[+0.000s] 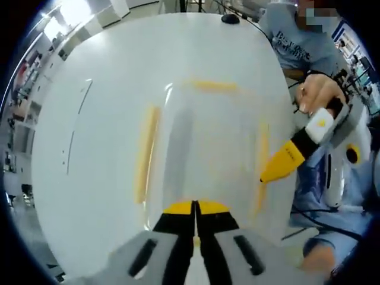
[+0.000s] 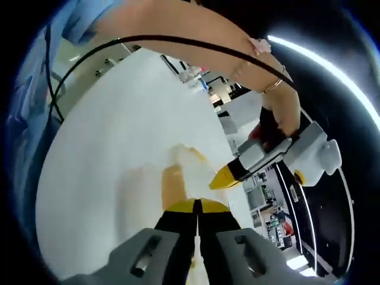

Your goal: Snap each plastic latch of the storage box into its locked position after aligning the lid with the box until every specified latch is closed and the lid sits flush.

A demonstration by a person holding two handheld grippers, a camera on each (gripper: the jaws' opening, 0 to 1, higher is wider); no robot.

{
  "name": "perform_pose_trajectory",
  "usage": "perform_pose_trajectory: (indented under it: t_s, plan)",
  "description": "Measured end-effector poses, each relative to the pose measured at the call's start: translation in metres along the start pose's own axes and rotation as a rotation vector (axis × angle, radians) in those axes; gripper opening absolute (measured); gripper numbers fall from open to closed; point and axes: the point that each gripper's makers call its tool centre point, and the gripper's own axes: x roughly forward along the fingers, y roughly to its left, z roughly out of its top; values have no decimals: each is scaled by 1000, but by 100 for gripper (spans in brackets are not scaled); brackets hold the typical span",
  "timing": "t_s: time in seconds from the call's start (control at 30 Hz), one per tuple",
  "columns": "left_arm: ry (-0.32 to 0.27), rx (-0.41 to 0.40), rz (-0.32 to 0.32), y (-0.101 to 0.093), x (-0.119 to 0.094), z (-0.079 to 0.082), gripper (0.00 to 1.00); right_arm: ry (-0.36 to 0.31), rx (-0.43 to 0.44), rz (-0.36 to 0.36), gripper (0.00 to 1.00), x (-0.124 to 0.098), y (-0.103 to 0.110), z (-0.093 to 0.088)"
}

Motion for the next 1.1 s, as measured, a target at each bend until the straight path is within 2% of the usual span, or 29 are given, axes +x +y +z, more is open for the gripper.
perform_pose_trajectory:
  t_s: [0.2, 0.23, 0.33, 0.53, 0.63, 0.83, 0.9, 1.1]
  plan:
    - [13, 15, 9, 3, -2, 1, 0, -28, 8, -60, 0, -5, 5, 5]
    - [15, 20, 9, 3, -2, 1, 0, -22, 38, -5, 0, -3, 19, 4]
    - [19, 23, 8, 1, -1, 0, 0, -37, 34, -59, 0, -2, 24, 7]
    - [13, 18, 6, 0, -2, -1, 0, 3, 81, -87, 0, 1, 38, 2]
    - [11, 14, 6, 0, -3, 0, 0, -4, 109, -127, 0, -1, 39, 2]
    - [36, 41, 17, -1, -3, 1, 0, 15, 169, -138, 0, -1, 42, 2]
    - [38, 48, 16, -1, -3, 1, 0, 44, 159, -144, 0, -1, 45, 0]
    - [35, 79, 17, 0, -3, 2, 0, 78, 176, -180, 0, -4, 47, -1]
